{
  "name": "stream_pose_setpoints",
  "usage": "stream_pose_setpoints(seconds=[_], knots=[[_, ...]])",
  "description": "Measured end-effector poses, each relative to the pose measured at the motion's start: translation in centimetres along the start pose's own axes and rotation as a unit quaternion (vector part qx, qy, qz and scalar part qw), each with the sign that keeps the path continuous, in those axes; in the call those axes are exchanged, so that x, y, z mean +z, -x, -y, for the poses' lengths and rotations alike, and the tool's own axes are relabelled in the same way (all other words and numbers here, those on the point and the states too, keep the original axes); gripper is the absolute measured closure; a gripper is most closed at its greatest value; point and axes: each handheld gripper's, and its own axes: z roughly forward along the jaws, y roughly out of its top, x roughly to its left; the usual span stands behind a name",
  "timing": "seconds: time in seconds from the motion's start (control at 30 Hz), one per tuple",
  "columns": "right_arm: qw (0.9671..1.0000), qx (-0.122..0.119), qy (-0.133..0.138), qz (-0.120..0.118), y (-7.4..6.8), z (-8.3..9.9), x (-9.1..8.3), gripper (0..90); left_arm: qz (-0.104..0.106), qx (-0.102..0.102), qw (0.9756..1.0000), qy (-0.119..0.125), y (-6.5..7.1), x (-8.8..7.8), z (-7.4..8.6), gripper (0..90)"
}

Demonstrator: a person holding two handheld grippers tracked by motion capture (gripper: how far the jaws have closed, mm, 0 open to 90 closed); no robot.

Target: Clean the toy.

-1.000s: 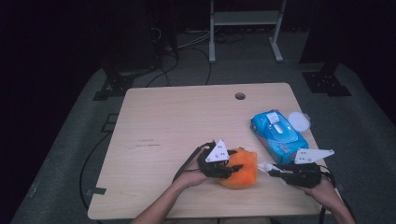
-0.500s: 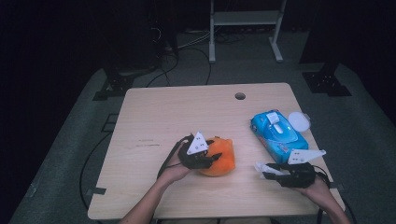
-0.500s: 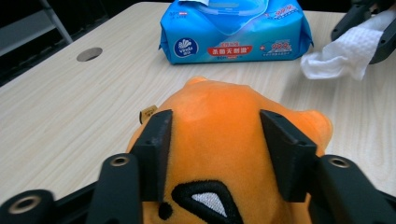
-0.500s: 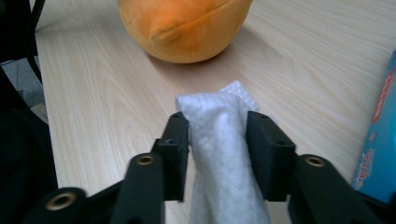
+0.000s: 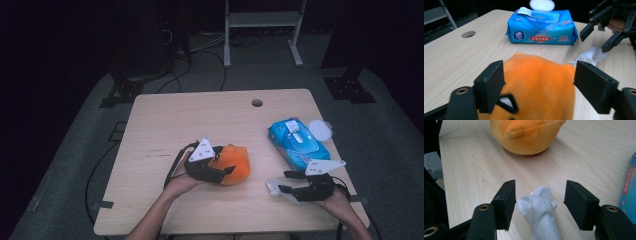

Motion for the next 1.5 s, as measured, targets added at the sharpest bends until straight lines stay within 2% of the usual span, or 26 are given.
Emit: stream_pose_setpoints(seconds=[0.17,0.37,0.5,0.77,1.0,1.37,1.5], knots=[[0.9999,0.003,0.007,0.009,0.0,-0.1,-0.3,38.6,-0.011,-0.025,0.9996,-0.003,-0.2,-1.7,1.1,18.1],[0.9996,0.007,0.02,0.017,-0.2,-0.2,-0.6,37.4,-0.017,-0.022,0.9996,-0.006,0.2,-3.1,1.8,16.3],[0.9996,0.007,0.019,0.018,-0.1,-0.2,-0.5,35.6,-0.022,-0.037,0.9991,0.001,0.1,-4.0,2.5,14.7],[0.9996,0.01,0.016,0.02,0.0,-0.1,-0.3,34.0,-0.029,-0.049,0.9983,-0.006,0.0,-5.1,4.2,13.5],[0.9996,0.011,0.014,0.023,-0.1,0.1,-0.2,33.5,-0.047,-0.056,0.9972,-0.01,-0.2,-6.1,5.6,11.9],[0.9995,0.011,0.014,0.025,-0.4,0.5,-0.3,32.4,-0.076,-0.048,0.9951,-0.042,-0.8,-6.8,8.2,11.2],[0.9993,0.014,0.017,0.031,-0.4,0.6,-0.4,31.5,-0.072,-0.058,0.9951,-0.036,-1.3,-6.9,8.7,10.1]])
